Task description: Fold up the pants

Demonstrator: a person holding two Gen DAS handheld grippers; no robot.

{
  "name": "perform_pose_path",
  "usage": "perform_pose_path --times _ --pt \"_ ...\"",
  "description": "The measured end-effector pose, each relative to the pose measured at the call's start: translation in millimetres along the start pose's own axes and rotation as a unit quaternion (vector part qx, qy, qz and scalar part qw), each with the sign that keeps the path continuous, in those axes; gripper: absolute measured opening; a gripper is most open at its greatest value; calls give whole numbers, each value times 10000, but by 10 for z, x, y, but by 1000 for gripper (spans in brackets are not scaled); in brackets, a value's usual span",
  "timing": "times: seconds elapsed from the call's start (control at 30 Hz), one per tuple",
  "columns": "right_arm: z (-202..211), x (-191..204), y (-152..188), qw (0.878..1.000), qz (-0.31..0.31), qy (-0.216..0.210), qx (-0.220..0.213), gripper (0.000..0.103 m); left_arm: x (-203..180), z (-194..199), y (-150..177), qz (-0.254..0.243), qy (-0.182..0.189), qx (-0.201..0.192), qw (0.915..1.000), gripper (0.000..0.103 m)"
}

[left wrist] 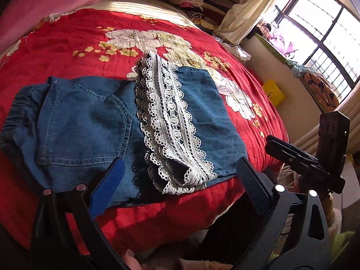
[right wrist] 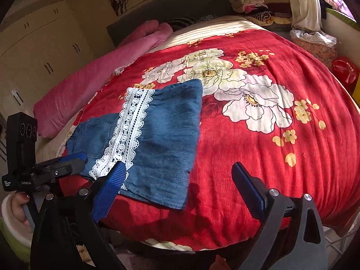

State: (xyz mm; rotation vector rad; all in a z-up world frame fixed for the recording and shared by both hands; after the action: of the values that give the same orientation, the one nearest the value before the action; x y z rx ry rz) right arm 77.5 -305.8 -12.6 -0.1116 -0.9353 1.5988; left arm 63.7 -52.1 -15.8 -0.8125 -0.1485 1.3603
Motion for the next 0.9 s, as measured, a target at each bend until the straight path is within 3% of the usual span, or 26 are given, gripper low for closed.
perform_pose_path --times 0.2,0.37,0.43,0.53,0.63,0.73,0.9 --pt "-81 0 89 9997 -36 -147 185 94 55 -125 65 357 215 197 9989 92" --pt "-131 -41 141 9994 -122 -177 285 94 86 -308 122 587 284 411 9970 65" --pt "-151 -60 147 9992 -171 -196 313 94 126 -376 143 706 250 464 9961 42" --pt "-192 -55 160 9989 -175 -247 356 94 196 -387 152 830 284 457 9951 24" --pt "-279 -33 177 9984 -196 -294 441 87 193 -276 137 762 303 360 9960 20" --pt "-343 14 179 9980 -223 -325 494 85 162 -169 136 520 104 270 9982 20" --pt "-462 72 226 9983 99 63 567 84 164 -328 236 388 -133 496 9979 25"
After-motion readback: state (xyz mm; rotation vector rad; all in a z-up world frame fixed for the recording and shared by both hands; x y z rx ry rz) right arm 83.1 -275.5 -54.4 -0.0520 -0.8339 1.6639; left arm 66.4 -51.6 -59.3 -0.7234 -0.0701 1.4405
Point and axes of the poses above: each gripper's, at about its wrist camera, not at the fingertips, and z roughly against the way its jaws point, x to its left, y to its underside, the point moved 2 cm from there along -z, roughly the way its jaws point, and after that the axes turned 5 degrees about -z, right-handed, at the moved point
